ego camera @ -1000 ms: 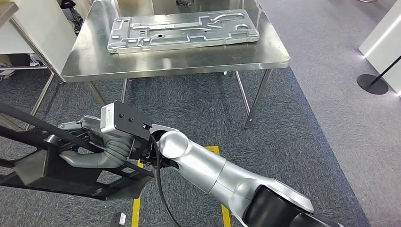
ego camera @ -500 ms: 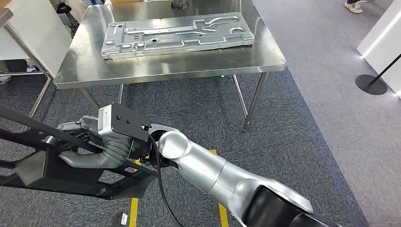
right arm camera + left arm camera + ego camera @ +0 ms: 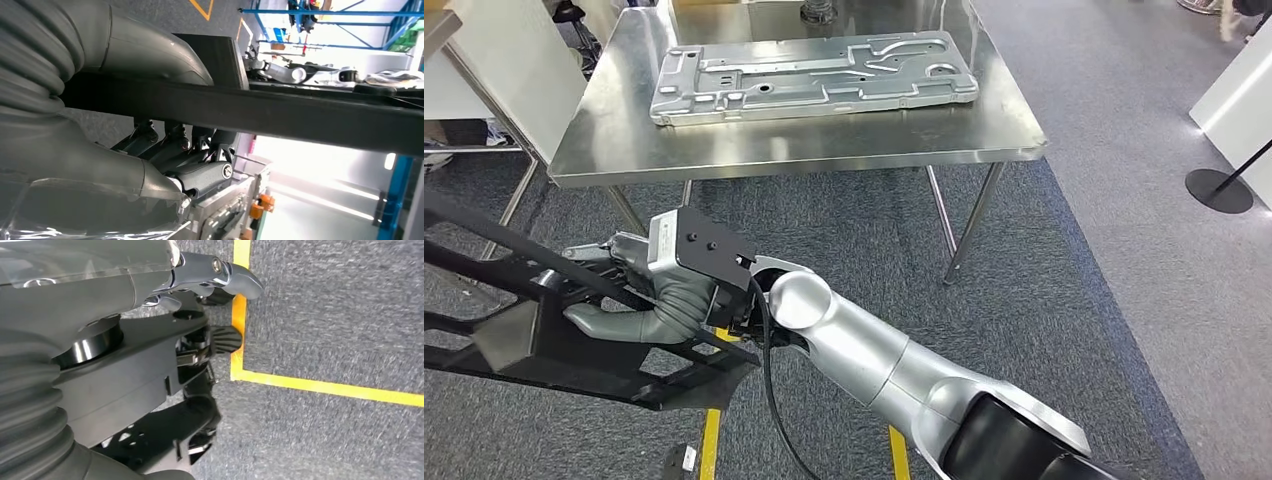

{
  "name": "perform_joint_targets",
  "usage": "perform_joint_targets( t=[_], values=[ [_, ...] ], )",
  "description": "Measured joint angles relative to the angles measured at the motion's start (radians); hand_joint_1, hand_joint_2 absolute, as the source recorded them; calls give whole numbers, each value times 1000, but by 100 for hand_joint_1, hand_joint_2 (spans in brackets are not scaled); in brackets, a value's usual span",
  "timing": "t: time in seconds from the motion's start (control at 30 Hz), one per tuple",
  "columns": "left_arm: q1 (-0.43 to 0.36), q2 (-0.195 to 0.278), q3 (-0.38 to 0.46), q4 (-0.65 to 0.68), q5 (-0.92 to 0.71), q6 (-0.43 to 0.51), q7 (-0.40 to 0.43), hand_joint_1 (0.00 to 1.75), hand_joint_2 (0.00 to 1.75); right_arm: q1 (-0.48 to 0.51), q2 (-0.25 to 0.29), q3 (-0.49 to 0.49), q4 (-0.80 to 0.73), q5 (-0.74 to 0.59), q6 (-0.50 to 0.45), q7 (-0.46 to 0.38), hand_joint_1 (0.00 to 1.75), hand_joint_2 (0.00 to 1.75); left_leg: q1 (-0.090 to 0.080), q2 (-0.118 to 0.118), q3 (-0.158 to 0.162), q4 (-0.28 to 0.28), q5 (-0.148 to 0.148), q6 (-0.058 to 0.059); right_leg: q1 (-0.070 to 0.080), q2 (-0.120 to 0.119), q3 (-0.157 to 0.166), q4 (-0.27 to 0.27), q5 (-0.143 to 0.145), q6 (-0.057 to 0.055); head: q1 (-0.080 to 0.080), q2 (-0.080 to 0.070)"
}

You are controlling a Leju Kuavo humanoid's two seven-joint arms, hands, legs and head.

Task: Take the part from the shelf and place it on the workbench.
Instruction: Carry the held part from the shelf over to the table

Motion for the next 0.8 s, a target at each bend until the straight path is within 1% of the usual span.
perform_joint_targets(
  t=[0.07,0.13,0.17,0.2,0.23,0.27,0.3,0.33,0.37,0.4,0.43,0.47,0.5,0.53,0.57,0.63,0.67,0.7,0.73,0.77,0.8],
  values=[
    [-2,-1,0,0,0,0,2,0,175,-1,0,0,0,-4,-1,0,175,175,0,1,0,-1,-4,-13,5,2,5,-19,-4,-9,-1,0],
    [-4,-1,0,0,0,0,3,0,175,-1,1,0,0,-8,-1,0,175,175,3,2,2,3,-14,-24,1,4,14,-26,-5,-20,-1,0],
    [-5,-1,0,0,0,0,3,0,175,-3,2,0,0,-11,-1,0,175,175,3,2,-6,27,-29,-29,-2,3,21,-32,-6,-25,-3,0],
    [-5,0,0,0,0,0,3,0,175,-4,3,0,0,-15,-1,0,175,175,4,3,-26,73,-52,-33,-4,2,28,-36,-7,-30,-4,0],
    [-5,0,0,0,0,0,3,0,175,-5,3,1,0,-19,-1,0,175,175,5,3,-60,140,-81,-36,-3,1,31,-37,-10,-34,-5,0],
    [-4,0,0,0,1,0,3,0,175,-6,4,2,1,-23,-1,0,175,175,5,3,-101,214,-109,-40,-2,1,33,-36,-13,-36,-6,0],
    [-3,0,0,0,1,0,3,0,175,-5,4,4,2,-27,-1,0,175,175,6,3,-136,271,-122,-42,-1,1,35,-34,-16,-37,-6,0],
    [-2,1,0,0,2,0,3,0,175,-5,4,6,4,-29,-2,0,175,175,6,3,-157,295,-116,-42,0,2,38,-33,-20,-38,-6,0],
    [-1,1,0,0,2,0,4,0,175,-5,4,8,5,-32,-2,0,175,175,6,3,-156,276,-88,-41,0,3,42,-30,-25,-37,-6,0],
    [-1,1,0,0,2,0,4,0,175,-5,4,10,6,-35,-2,0,175,175,6,3,-135,217,-44,-39,0,4,48,-27,-31,-35,-6,0],
    [-1,1,0,0,2,0,4,0,175,-6,4,11,6,-37,-3,-1,175,175,5,3,-104,143,-4,-35,0,4,55,-25,-38,-32,-5,0],
    [-2,1,0,0,3,0,4,0,175,-7,4,12,7,-40,-3,-1,175,175,3,4,-74,77,25,-31,1,5,61,-23,-44,-29,-5,0],
    [-2,1,0,0,5,0,4,0,175,-8,4,14,7,-42,-3,-1,175,175,0,4,-54,33,39,-25,3,5,64,-22,-48,-24,-5,0],
    [-2,2,0,0,6,1,5,0,175,-9,4,15,7,-44,-3,-1,175,175,-3,3,-44,14,39,-19,4,5,65,-23,-50,-20,-5,0],
    [-2,2,0,0,7,1,5,0,175,-9,4,17,7,-47,-3,-1,175,175,-6,3,-43,11,35,-13,5,5,64,-24,-50,-15,-4,0],
    [-1,2,1,0,8,2,5,0,175,-11,5,20,7,-50,-3,-1,175,175,-1,2,-39,4,35,-1,6,4,64,-22,-56,-3,-4,0],
    [-1,2,1,0,9,3,5,0,175,-12,6,20,8,-51,-3,-2,175,175,2,2,-37,0,36,5,6,3,56,-4,-68,2,-2,0],
    [-2,2,1,0,9,3,5,0,175,-14,6,20,8,-53,-3,-3,175,175,4,3,-34,-4,36,10,6,2,37,36,-89,7,-1,0],
    [-2,1,1,0,9,3,5,0,175,-15,6,21,8,-55,-3,-3,175,175,4,4,-32,-5,35,14,3,2,5,98,-117,10,0,0],
    [-2,1,1,0,9,3,5,0,175,-15,5,22,10,-57,-3,-4,175,175,3,4,-32,-4,33,17,1,1,-37,174,-147,13,1,0],
    [-1,2,1,0,10,3,5,0,175,-14,4,23,12,-58,-3,-5,175,175,3,4,-32,-4,31,19,-1,1,-77,241,-166,15,1,0]
  ],
)
